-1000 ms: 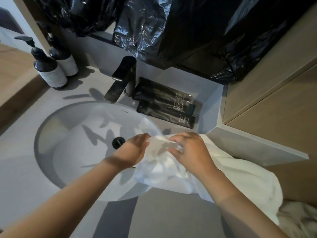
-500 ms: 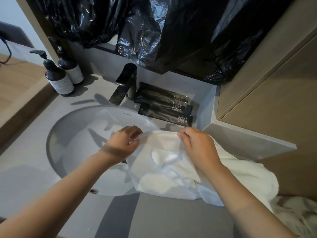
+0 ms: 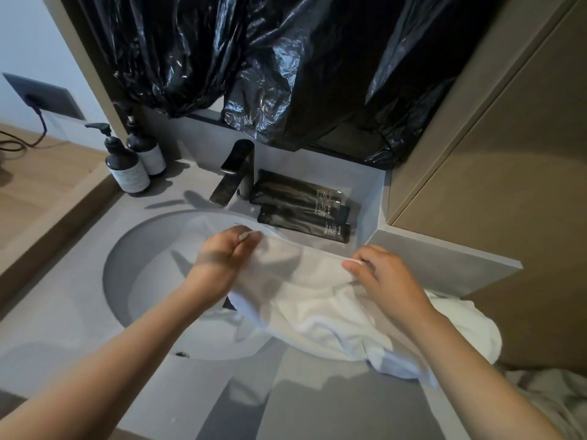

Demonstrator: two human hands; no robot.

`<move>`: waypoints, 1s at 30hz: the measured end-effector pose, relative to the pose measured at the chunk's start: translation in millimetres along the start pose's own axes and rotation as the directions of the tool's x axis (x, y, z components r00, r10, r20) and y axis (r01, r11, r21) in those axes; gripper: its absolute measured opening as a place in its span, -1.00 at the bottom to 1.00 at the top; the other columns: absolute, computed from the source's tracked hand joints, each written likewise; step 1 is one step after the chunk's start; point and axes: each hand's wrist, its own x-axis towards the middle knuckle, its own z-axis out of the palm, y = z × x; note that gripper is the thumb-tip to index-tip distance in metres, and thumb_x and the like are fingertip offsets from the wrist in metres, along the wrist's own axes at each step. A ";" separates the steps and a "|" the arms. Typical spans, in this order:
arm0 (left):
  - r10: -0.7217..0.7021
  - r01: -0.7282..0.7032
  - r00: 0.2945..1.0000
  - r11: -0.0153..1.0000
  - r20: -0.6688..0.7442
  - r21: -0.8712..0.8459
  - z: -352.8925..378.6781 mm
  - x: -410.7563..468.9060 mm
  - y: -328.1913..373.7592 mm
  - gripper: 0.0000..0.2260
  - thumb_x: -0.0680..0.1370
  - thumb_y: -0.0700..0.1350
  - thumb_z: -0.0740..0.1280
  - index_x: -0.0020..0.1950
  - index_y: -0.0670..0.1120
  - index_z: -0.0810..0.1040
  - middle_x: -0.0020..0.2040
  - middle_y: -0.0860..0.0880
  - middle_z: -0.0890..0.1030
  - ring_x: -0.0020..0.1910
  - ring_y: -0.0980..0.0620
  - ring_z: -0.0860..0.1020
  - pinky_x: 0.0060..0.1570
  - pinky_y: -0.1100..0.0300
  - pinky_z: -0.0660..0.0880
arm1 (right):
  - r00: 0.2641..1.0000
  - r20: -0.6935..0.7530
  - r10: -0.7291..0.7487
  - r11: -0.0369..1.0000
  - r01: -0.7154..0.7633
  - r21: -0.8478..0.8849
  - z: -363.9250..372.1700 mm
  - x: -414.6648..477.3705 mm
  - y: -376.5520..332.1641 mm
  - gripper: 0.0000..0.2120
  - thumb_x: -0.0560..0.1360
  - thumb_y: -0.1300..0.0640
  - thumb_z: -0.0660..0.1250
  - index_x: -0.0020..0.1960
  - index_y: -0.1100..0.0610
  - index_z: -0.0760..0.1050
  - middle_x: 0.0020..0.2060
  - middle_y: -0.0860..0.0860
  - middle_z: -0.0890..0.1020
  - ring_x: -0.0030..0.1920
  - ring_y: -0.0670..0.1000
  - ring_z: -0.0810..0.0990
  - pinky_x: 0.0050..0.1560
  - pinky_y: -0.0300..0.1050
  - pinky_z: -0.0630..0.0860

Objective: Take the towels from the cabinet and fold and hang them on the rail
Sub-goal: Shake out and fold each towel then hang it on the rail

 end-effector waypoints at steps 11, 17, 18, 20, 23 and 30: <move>0.138 -0.137 0.988 0.990 -0.063 0.019 -8.2 7.8 25.3 -0.71 0.55 0.17 0.25 -0.20 -0.03 0.44 -0.37 0.07 0.44 -0.40 0.19 0.39 -0.36 0.30 0.32 | 0.951 -0.288 0.110 0.984 -0.064 0.168 -33.0 -6.3 14.6 -0.77 0.63 0.09 0.22 -0.21 0.01 0.36 -0.45 -0.09 0.47 -0.35 -0.08 0.44 -0.24 -0.18 0.40; 0.307 -0.309 0.940 0.951 -0.150 0.010 -29.3 20.8 88.5 -0.66 0.56 0.14 0.18 -0.28 -0.05 0.47 -0.39 0.06 0.47 -0.38 0.20 0.43 -0.30 0.18 0.35 | 0.866 -0.494 -0.081 0.996 0.084 -0.017 -110.0 4.1 -12.3 -0.83 0.53 -0.01 0.21 -0.20 0.03 0.42 -0.42 -0.11 0.49 -0.34 -0.04 0.47 -0.29 -0.05 0.37; 0.365 -0.360 0.918 0.931 -0.156 0.061 -34.5 23.2 102.1 -0.66 0.55 0.14 0.15 -0.32 -0.03 0.43 -0.41 0.06 0.44 -0.39 0.19 0.41 -0.32 0.21 0.33 | 0.854 -0.509 -0.113 0.994 0.094 -0.063 -123.6 5.1 -15.9 -0.82 0.52 -0.03 0.20 -0.19 0.04 0.44 -0.42 -0.09 0.49 -0.32 0.03 0.49 -0.29 -0.03 0.36; 0.433 -0.422 0.883 0.901 -0.183 0.097 -43.0 28.0 128.3 -0.64 0.56 0.12 0.14 -0.32 -0.09 0.37 -0.42 0.03 0.39 -0.41 0.16 0.36 -0.34 0.25 0.29 | 0.822 -0.540 -0.182 0.982 0.125 -0.141 -149.2 6.3 -24.6 -0.80 0.51 -0.04 0.19 -0.18 0.04 0.46 -0.38 -0.05 0.53 -0.30 0.07 0.51 -0.30 -0.01 0.38; 0.501 -0.497 0.837 0.864 -0.221 0.075 -54.4 33.6 164.4 -0.60 0.63 0.03 0.19 -0.28 -0.22 0.37 -0.40 -0.01 0.36 -0.42 0.14 0.30 -0.38 0.22 0.27 | 0.750 -0.594 -0.291 0.951 0.162 -0.263 -182.8 7.2 -38.3 -0.82 0.53 -0.02 0.16 -0.18 0.01 0.44 -0.41 -0.02 0.52 -0.39 0.07 0.48 -0.42 -0.10 0.35; 0.636 -0.663 0.682 0.746 -0.362 0.063 -73.6 34.2 222.3 -0.69 0.62 0.06 0.18 -0.23 -0.07 0.51 -0.38 -0.01 0.48 -0.40 0.12 0.39 -0.40 0.17 0.28 | 0.499 -0.776 -0.386 0.908 0.060 -0.414 -236.0 5.7 -71.5 -0.74 0.61 0.03 0.17 -0.09 0.19 0.50 -0.45 0.07 0.45 -0.47 0.12 0.36 -0.44 -0.13 0.27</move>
